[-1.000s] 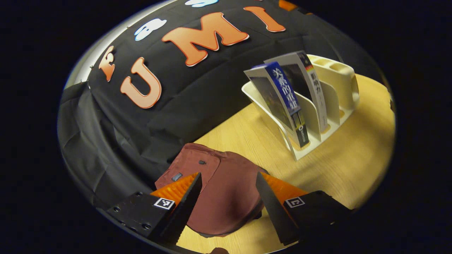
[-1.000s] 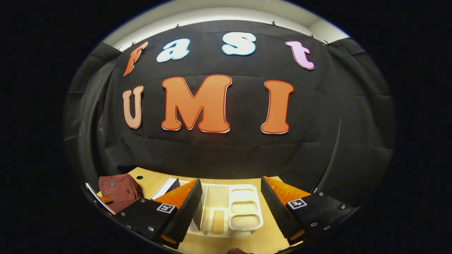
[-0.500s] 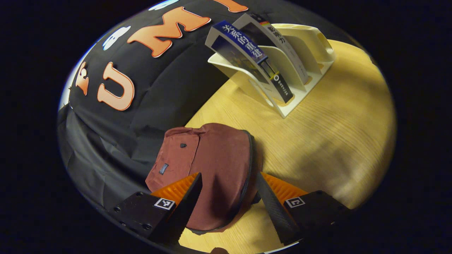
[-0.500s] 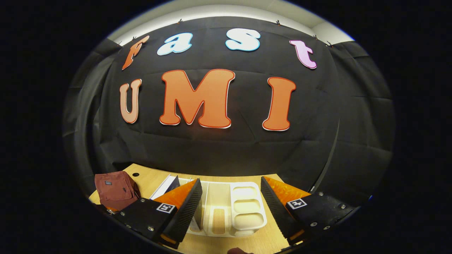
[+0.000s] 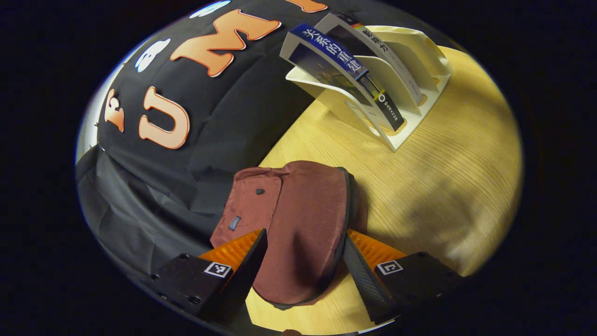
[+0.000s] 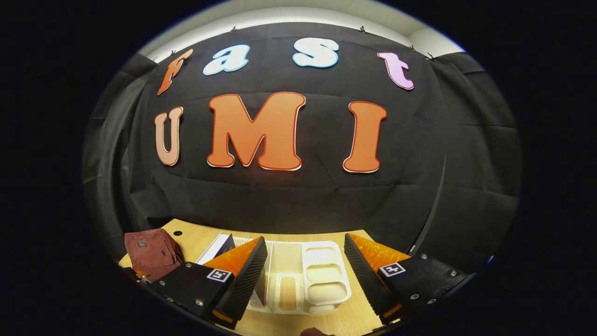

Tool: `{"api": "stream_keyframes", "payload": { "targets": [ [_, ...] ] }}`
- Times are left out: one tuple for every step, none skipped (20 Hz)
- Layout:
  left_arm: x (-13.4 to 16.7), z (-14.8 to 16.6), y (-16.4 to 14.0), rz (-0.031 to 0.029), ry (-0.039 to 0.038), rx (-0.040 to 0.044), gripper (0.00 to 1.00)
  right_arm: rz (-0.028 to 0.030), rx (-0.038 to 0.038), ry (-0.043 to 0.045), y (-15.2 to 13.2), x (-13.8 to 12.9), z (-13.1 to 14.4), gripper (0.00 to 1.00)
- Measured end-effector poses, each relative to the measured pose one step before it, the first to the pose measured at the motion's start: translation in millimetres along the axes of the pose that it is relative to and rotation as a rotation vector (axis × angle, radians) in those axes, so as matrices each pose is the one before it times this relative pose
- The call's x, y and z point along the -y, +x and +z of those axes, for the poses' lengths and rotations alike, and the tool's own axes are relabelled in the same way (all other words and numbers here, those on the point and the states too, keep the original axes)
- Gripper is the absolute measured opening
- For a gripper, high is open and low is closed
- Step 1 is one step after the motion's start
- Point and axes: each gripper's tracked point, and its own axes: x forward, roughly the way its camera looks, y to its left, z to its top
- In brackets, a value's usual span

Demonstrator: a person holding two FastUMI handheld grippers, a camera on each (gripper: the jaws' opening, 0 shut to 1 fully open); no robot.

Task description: Open the schoolbag, grab two books from the bookshelf and put them into the schoolbag.

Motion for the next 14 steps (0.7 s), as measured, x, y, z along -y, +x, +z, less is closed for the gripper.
{"api": "stream_keyframes", "payload": {
  "targets": [
    [-5.95,2.31,1.25,0.01876,0.00710,0.00742,0.97,0.00325,-0.00328,0.00607,-1.81,-1.10,-0.93,0.99],
    [-3.89,-1.31,6.38,0.01254,-0.00236,-0.00618,0.96,-0.00028,-0.00300,0.00093,-0.26,-1.54,-0.33,0.99],
    [-0.10,-2.62,6.00,0.00258,-0.00867,-0.02114,0.96,0.00400,-0.00134,0.00049,0.71,-0.87,0.10,0.99],
    [-4.70,-0.44,8.08,0.01991,-0.00189,-0.01117,0.96,0.00246,0.00099,-0.00076,-0.42,-1.16,0.87,0.99],
    [-0.26,0.23,9.44,0.00532,-0.00051,-0.00522,0.96,0.00675,0.00186,-0.00079,0.09,-0.82,-0.52,0.99],
    [0.20,-3.11,8.82,0.00802,0.01191,-0.02298,0.96,0.00692,-0.00110,-0.00180,0.71,-1.69,-0.34,0.99],
    [0.33,-2.94,5.30,-0.00718,0.00204,-0.01666,0.95,0.00455,-0.00257,-0.00286,-0.77,-0.27,-0.61,0.99],
    [-4.08,0.41,0.57,0.00090,-0.00381,0.00054,0.95,0.00509,-0.00350,-0.00163,-1.63,-0.85,-0.40,0.99],
    [-4.22,5.35,-0.94,-0.01331,-0.01757,0.01120,0.93,0.00101,0.00001,-0.00252,0.26,-0.74,0.75,0.99],
    [-8.26,5.71,-2.05,-0.00770,-0.02221,0.01634,0.98,0.00321,0.00031,-0.00298,0.10,-0.38,0.00,0.99],
    [-9.55,4.24,-3.84,-0.01340,-0.01946,0.00865,0.71,-0.00174,0.00143,-0.00323,1.54,0.07,0.82,0.99],
    [-7.26,3.37,0.00,-0.02735,-0.02316,0.00025,0.65,-0.00084,-0.00075,-0.00095,0.34,-0.24,0.07,0.99],
    [-4.44,1.63,-1.10,-0.03906,-0.01970,-0.00724,0.63,-0.00016,-0.00106,0.00102,0.10,-0.52,0.10,0.99],
    [-5.43,2.39,0.20,-0.03249,-0.01874,-0.00545,0.36,0.00195,-0.00098,0.00067,0.04,-1.40,0.04,0.99]
  ]
}}
